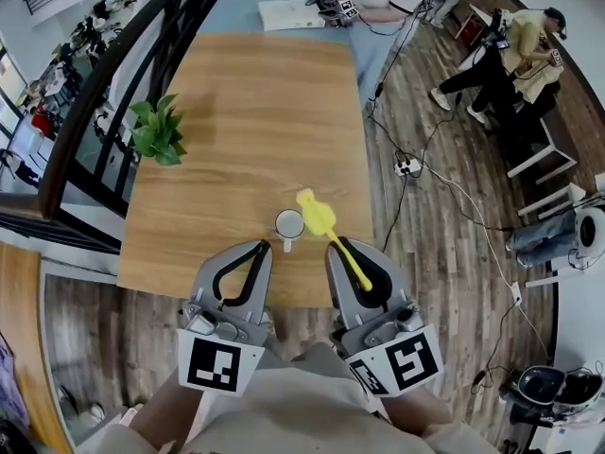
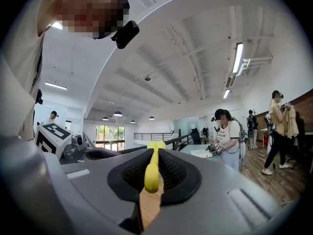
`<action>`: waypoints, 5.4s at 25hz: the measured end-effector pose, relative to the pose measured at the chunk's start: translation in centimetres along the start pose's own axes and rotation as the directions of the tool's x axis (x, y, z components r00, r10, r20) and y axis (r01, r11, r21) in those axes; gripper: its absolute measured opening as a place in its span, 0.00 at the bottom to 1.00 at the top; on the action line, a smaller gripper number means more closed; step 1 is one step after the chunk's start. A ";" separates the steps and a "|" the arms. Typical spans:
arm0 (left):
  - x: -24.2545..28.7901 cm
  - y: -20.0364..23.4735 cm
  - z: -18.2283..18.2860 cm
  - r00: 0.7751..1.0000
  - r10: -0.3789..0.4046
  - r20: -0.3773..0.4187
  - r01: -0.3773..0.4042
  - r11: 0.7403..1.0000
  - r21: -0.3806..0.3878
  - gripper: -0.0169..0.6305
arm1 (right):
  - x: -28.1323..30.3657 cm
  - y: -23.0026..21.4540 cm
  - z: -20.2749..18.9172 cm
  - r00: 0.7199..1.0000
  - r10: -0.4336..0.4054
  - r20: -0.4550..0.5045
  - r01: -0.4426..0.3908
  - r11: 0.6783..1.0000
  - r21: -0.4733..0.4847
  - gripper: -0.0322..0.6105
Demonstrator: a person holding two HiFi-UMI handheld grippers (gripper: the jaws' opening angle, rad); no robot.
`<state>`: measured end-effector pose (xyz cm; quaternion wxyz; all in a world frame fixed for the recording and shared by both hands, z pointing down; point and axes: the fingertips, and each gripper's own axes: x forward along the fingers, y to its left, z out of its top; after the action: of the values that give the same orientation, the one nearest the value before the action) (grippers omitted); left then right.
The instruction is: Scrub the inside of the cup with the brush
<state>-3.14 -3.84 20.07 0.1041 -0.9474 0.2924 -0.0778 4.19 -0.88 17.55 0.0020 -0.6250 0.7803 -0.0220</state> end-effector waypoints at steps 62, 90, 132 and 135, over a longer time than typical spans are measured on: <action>13.2 -8.8 -34.7 0.816 -0.089 -0.571 -0.086 0.959 -0.271 0.25 | 11.0 -8.7 -28.7 0.850 0.215 -0.481 -0.182 0.976 0.116 0.10; 14.0 -7.6 -36.2 0.809 -0.030 -0.587 -0.174 0.942 -0.288 0.12 | 10.8 -7.8 -33.0 0.745 0.302 -0.595 -0.232 0.953 0.194 0.10; 10.0 -5.3 -37.4 0.783 -0.297 -0.547 0.126 0.936 -0.329 0.11 | 15.8 -3.4 -37.7 0.251 0.150 -0.956 -0.825 0.550 -0.130 0.10; 9.9 -5.0 -37.5 0.781 -0.304 -0.545 0.130 0.933 -0.335 0.11 | 15.2 -4.2 -38.4 0.240 0.128 -0.962 -0.814 0.566 -0.128 0.10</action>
<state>-0.23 -11.13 58.39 -0.1359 -0.9087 0.2058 -0.3368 3.79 -15.37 56.39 -0.6038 -0.1792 0.7722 -0.0835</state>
